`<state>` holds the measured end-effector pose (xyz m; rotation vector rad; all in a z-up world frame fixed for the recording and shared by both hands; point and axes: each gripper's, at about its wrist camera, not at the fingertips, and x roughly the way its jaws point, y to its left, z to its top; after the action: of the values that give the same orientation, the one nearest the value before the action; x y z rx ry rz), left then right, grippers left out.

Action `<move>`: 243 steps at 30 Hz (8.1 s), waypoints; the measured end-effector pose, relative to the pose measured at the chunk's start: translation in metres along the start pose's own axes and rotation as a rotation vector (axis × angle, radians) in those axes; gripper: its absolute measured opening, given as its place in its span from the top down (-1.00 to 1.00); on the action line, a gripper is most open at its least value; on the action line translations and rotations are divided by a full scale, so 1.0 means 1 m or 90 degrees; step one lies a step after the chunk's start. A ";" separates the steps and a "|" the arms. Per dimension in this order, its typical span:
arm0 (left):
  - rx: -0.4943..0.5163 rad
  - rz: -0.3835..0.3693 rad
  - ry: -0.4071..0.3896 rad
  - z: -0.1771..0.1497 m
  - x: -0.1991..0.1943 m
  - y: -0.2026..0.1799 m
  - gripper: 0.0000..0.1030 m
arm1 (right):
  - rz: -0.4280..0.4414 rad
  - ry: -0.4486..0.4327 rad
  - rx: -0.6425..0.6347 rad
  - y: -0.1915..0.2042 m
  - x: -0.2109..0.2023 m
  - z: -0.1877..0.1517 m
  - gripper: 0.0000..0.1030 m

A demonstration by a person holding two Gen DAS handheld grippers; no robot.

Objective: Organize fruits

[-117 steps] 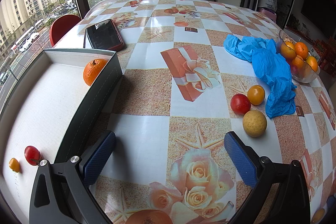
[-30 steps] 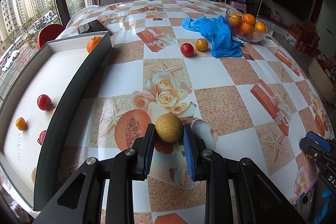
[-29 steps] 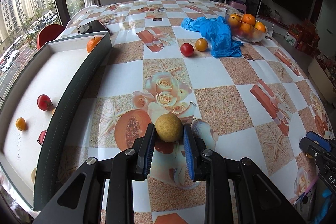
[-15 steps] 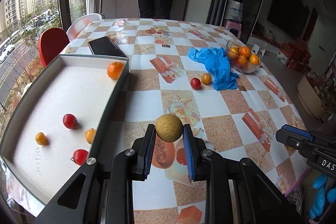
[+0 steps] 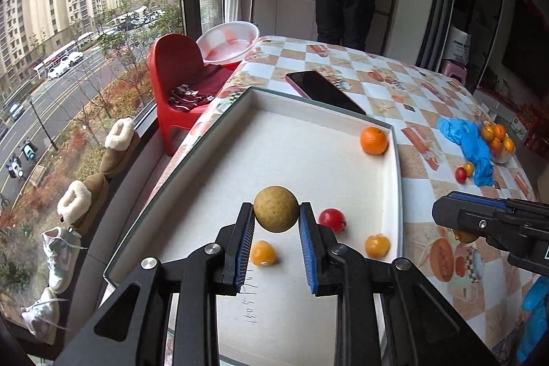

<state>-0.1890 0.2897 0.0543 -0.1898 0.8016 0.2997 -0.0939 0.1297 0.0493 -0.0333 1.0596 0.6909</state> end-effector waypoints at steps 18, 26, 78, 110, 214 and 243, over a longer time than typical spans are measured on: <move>0.059 0.003 -0.038 -0.011 -0.008 -0.023 -0.79 | -0.133 -0.053 0.030 -0.054 -0.031 0.008 -0.74; 0.172 -0.099 0.012 -0.021 -0.009 -0.155 -0.99 | -0.313 -0.053 0.154 -0.175 -0.086 -0.045 -0.81; 0.092 -0.042 0.086 0.010 0.111 -0.214 -1.00 | -0.425 -0.073 0.197 -0.267 -0.095 -0.084 -1.00; 0.092 -0.042 0.086 0.010 0.111 -0.214 -1.00 | -0.424 -0.073 0.197 -0.267 -0.096 -0.085 -1.00; 0.043 -0.055 0.020 0.002 -0.042 -0.066 0.61 | -0.106 -0.043 0.028 -0.055 -0.080 -0.046 0.55; -0.030 0.009 0.093 -0.024 0.033 0.031 0.61 | -0.076 0.092 -0.101 0.049 0.056 -0.003 0.51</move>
<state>-0.1936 0.3188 0.0124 -0.2518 0.9409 0.3213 -0.1059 0.1954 0.0170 -0.2846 1.1302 0.6698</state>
